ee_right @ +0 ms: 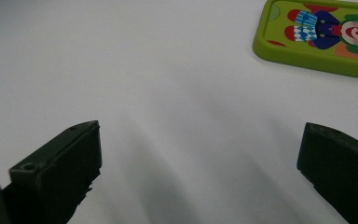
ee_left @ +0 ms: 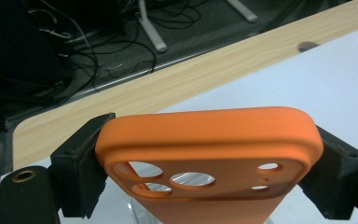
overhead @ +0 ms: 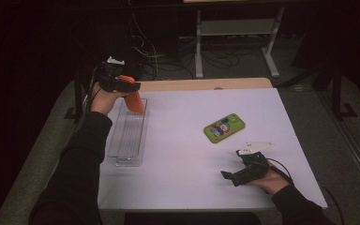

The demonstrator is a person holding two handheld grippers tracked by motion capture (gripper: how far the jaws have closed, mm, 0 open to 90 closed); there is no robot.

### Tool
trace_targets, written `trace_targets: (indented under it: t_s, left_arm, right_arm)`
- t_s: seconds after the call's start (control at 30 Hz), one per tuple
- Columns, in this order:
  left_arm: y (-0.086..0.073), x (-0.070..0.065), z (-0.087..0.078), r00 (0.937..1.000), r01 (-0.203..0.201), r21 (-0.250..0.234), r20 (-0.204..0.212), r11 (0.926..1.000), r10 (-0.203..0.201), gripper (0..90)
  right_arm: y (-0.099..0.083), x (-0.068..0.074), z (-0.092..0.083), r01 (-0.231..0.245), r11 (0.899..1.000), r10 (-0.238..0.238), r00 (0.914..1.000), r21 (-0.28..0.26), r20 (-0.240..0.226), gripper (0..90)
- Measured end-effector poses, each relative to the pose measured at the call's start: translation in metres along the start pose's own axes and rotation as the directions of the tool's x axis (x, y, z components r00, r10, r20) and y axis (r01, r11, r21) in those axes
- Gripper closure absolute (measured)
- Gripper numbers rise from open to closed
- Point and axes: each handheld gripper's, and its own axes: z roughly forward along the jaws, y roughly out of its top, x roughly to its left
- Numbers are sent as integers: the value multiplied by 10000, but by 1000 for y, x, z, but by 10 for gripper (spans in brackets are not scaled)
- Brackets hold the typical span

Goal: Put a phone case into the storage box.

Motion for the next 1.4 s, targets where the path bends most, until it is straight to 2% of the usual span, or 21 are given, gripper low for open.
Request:
trace_targets:
  t_s: [0.23, 0.33, 0.7, 0.93, 1.1, 1.27, 1.4]
  left_arm:
    - [-12, 2, 18, 9993, 182, 390, -323, 9991, -170, 138]
    - [-15, 1, 25, 9990, 90, 603, -454, 9981, -63, 137]
    - [-16, 0, 37, 9958, 45, 434, -912, 9990, -5, 130]
    - [-16, -1, 42, 9965, 183, 234, -825, 9996, -163, 103]
    - [-16, -1, 44, 9962, 523, 116, -703, 9986, -513, 35]
    - [-15, 2, 43, 9962, 560, -100, -661, 9984, -565, 11]
    - [-13, 5, 45, 9972, 436, -109, -602, 9990, -441, 11]
  right_arm:
    - [0, 0, 0, 20, 10000, -20, 10000, 8, -4, 0]
    - [0, 0, 0, 61, 10000, -61, 10000, 5, -8, 0]
    - [-1, 0, 1, 55, 10000, -55, 10000, 25, -36, 0]
    - [0, 1, 1, 19, 10000, -19, 10000, 46, -47, 0]
    - [-1, 1, 1, 29, 10000, -28, 10000, 55, -57, 0]
    - [-1, 1, 1, 21, 10000, -20, 10000, 72, -54, 0]
    - [-1, 1, 1, 82, 9999, -81, 10000, 133, -47, 0]
